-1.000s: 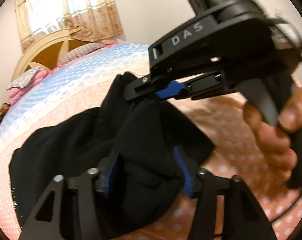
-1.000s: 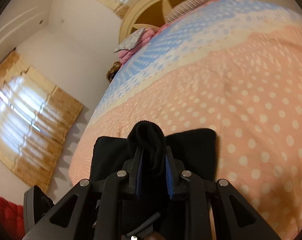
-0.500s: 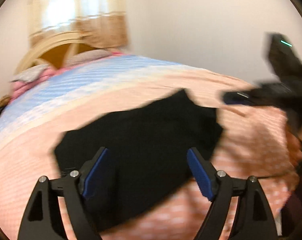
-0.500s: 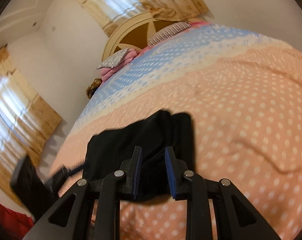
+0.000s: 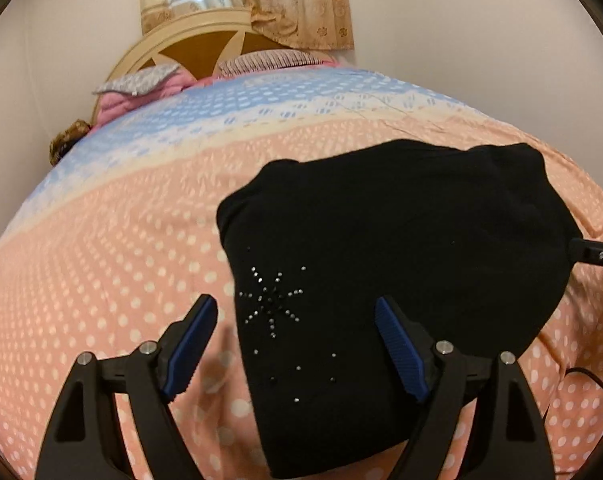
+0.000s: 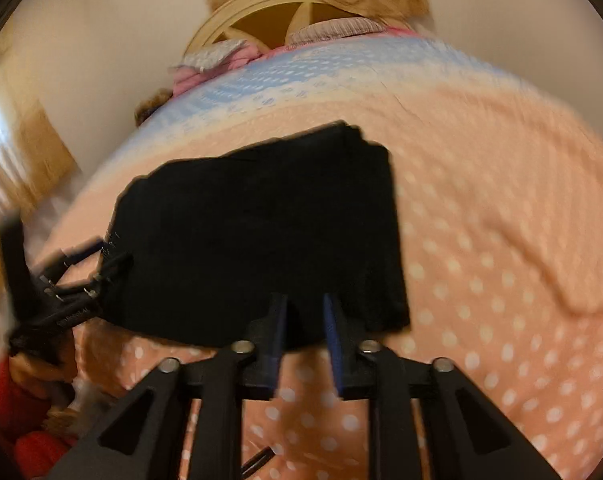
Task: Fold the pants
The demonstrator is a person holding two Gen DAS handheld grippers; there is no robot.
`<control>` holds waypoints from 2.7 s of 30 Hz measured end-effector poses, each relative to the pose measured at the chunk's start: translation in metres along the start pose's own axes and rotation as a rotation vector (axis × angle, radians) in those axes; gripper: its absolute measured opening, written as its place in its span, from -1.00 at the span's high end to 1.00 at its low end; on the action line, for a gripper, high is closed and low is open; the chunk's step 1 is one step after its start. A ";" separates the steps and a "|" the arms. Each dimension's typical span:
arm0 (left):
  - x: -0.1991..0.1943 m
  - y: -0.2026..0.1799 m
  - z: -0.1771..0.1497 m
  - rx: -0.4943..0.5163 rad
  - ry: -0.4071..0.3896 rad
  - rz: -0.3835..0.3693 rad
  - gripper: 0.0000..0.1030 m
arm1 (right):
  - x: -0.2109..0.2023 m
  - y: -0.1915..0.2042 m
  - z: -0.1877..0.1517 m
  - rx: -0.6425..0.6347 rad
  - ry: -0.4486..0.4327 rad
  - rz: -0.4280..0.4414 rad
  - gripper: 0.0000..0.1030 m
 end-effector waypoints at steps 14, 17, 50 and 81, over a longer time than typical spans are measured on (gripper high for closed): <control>-0.016 0.031 0.062 -0.011 -0.131 0.088 -0.65 | -0.032 0.049 0.064 -0.223 -0.212 -0.174 0.77; 0.012 0.044 0.071 -0.079 -0.075 0.097 -0.65 | 0.008 0.059 0.085 -0.253 -0.177 -0.158 0.77; 0.076 0.081 0.062 -0.348 0.136 -0.417 0.51 | 0.111 0.186 0.000 -0.181 0.113 0.376 0.76; 0.040 0.055 0.034 -0.169 0.073 -0.122 -0.49 | -0.004 -0.021 0.045 0.278 -0.251 -0.059 -0.83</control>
Point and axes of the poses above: each gripper's, at about its wrist camera, not at the fingertips, and x roughly the way its jaws point, y to its left, z to its top, the point moved 4 cm from there along x, roughly the way its jaws point, and after that the axes turned 3 degrees about -z, right-handed, at the moved point
